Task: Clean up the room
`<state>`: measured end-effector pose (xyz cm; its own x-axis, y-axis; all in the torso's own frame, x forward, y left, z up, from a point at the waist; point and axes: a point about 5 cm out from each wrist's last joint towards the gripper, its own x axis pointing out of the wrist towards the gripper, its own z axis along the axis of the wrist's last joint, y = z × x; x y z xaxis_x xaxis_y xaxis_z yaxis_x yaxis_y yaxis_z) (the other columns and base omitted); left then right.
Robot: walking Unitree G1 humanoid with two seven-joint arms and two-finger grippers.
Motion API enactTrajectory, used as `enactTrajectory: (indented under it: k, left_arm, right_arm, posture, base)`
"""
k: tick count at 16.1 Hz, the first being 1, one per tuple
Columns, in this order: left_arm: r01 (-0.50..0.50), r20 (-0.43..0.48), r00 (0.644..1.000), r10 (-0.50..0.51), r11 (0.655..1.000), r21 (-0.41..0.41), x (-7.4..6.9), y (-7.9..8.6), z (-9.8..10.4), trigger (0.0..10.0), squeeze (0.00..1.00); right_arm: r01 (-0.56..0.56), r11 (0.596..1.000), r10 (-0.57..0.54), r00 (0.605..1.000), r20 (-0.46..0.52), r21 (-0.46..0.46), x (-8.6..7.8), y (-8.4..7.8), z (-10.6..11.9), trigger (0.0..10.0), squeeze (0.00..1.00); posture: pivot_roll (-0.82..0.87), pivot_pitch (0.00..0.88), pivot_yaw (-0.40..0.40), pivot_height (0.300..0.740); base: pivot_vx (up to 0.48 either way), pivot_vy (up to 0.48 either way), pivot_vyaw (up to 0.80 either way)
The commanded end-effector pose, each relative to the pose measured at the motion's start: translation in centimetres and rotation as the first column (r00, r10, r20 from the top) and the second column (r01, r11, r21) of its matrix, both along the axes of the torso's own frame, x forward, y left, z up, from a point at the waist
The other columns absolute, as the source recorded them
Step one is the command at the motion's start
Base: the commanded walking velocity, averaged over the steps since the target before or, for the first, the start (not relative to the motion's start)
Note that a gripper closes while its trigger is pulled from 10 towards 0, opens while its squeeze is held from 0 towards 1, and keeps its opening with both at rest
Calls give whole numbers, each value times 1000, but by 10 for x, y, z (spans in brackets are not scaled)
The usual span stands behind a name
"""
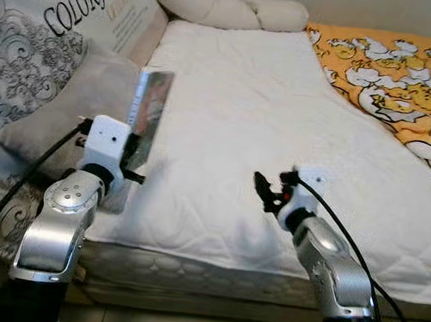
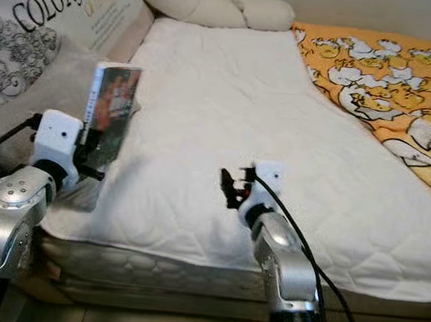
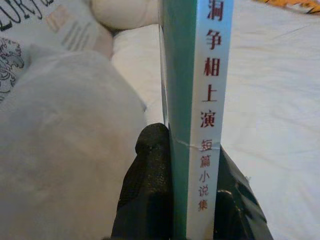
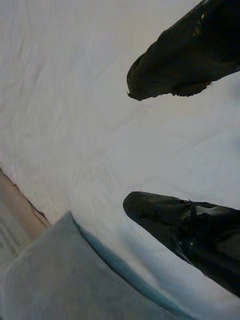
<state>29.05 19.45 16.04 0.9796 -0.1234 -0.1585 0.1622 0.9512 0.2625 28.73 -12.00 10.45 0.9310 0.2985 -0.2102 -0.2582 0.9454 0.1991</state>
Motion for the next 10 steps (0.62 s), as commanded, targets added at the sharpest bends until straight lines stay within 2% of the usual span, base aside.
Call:
enactTrajectory:
  k: [1,10]
  left_arm:
    - [-9,43,999,9,1000,11,2,3,9,10000,0]
    - [-7,35,999,7,1000,17,2,6,8,10000,0]
  right_arm:
    - [-1,1000,1,1000,3,-10,0,-2,1,10000,0]
    - [-17,1000,17,1000,3,-16,0,0,1,10000,0]
  posture:
    - [-37,0,0,740]
    - [-44,0,4,740]
  base:
    - [270,0,0]
    - [284,0,0]
